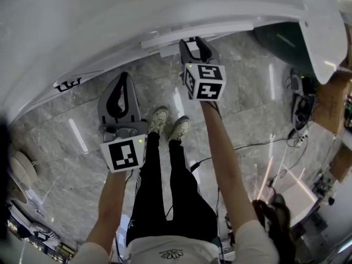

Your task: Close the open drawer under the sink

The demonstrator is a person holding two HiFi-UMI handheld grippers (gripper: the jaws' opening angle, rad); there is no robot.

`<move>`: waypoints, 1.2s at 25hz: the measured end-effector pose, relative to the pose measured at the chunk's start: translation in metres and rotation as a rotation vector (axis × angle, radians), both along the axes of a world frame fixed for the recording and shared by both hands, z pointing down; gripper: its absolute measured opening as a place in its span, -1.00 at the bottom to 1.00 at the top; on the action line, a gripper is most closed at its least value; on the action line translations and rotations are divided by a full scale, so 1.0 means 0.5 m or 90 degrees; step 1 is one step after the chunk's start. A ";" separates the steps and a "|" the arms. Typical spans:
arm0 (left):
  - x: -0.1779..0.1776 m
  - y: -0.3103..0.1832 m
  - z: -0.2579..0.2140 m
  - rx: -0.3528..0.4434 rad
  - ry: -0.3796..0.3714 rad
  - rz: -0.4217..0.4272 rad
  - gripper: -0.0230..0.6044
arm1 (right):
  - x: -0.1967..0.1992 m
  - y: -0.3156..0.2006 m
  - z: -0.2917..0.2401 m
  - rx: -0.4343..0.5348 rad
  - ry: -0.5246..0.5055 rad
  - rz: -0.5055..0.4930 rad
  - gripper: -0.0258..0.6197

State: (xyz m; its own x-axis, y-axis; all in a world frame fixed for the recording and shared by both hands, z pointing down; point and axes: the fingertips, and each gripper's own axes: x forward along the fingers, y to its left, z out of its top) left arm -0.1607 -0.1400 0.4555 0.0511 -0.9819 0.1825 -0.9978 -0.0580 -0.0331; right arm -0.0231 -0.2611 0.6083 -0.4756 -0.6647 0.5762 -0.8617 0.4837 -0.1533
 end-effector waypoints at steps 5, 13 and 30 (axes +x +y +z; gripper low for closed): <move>-0.003 0.009 -0.029 0.014 -0.002 0.000 -0.88 | 0.013 0.019 -0.018 -0.003 -0.010 0.020 -0.34; 0.027 0.029 -0.100 0.038 0.010 -0.002 -0.88 | 0.037 0.033 -0.114 0.014 -0.025 0.029 -0.34; 0.137 0.058 -0.515 0.136 0.043 0.054 -0.88 | 0.086 0.102 -0.731 0.250 -0.056 0.041 -0.78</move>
State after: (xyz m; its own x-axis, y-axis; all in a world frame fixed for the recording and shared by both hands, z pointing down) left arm -0.0924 -0.1111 0.1980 0.1405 -0.9894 -0.0358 -0.9899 -0.1411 0.0128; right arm 0.0199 -0.2101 0.2426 -0.4616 -0.8562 0.2318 -0.8842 0.4652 -0.0424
